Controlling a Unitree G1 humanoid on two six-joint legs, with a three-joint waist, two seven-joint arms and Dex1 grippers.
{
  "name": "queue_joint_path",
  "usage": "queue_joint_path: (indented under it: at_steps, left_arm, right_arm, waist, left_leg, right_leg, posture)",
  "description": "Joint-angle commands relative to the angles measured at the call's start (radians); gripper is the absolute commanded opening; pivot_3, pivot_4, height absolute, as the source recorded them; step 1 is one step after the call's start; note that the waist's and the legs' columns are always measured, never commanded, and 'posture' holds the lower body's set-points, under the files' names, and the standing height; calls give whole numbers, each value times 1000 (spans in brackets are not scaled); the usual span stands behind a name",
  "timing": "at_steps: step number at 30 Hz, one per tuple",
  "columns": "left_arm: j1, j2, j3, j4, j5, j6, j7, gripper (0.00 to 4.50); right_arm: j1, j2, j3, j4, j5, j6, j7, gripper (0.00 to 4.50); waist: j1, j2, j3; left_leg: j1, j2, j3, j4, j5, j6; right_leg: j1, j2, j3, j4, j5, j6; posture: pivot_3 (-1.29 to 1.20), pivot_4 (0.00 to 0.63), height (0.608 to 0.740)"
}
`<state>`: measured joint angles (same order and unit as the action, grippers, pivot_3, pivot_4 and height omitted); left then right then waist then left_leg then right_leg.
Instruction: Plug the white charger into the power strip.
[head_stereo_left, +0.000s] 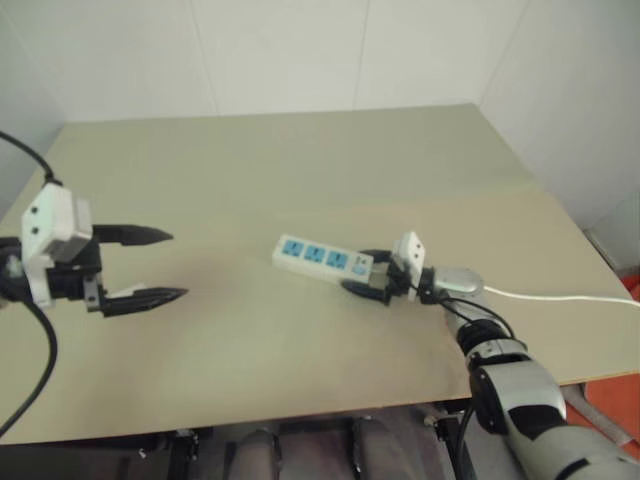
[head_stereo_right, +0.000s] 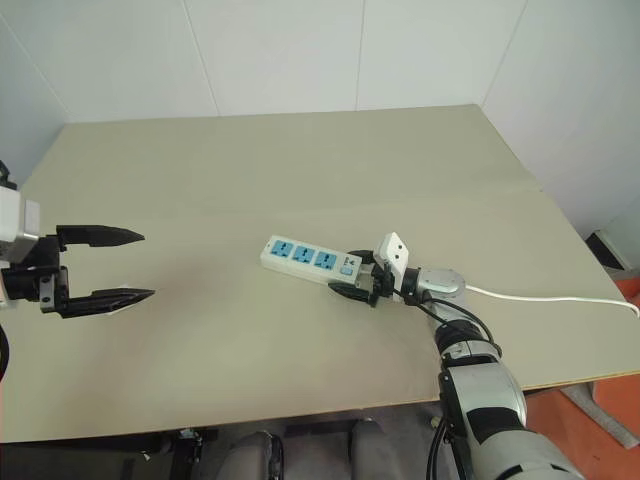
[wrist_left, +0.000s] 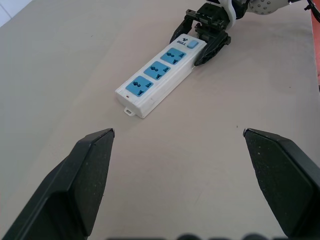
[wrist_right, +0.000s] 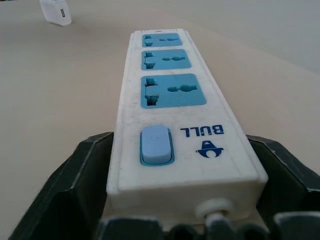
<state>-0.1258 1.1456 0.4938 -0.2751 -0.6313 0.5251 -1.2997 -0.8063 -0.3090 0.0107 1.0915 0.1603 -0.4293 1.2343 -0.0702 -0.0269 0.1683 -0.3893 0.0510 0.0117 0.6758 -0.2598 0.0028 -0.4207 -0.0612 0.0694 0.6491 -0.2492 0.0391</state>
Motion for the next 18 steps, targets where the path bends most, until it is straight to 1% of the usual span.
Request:
queue_joint_path:
  at_steps: [1,7,12,18]
  left_arm:
    - [-23,21,11,-14,-9,-1,4,4500]
    - [-29,18,5,-18,-11,2,6,4500]
    - [-33,12,-4,-18,-12,5,7,4500]
    - [-46,15,-25,-3,-9,-4,-3,4500]
  right_arm:
    - [13,3,-10,-1,-1,-10,17,3406]
    - [25,15,-12,-64,24,-6,72,3406]
    - [85,22,10,-309,89,81,169,3406]
    - [186,22,74,-559,118,189,224,3406]
  waist:
    - [0,0,0]
    - [-1,0,0]
    - [-2,0,0]
    - [0,1,0]
  left_leg:
    - [0,0,0,0,0,0]
    - [0,0,0,0,0,0]
    - [-1,0,0,0,0,0]
    - [0,0,0,0,0,0]
  right_leg:
    - [0,0,0,0,0,0]
    - [0,0,0,0,0,0]
    - [-1,0,0,0,0,0]
    - [-1,0,0,1,0,0]
  posture:
    - [0,150,740]
    - [0,150,740]
    - [0,150,740]
    - [0,150,740]
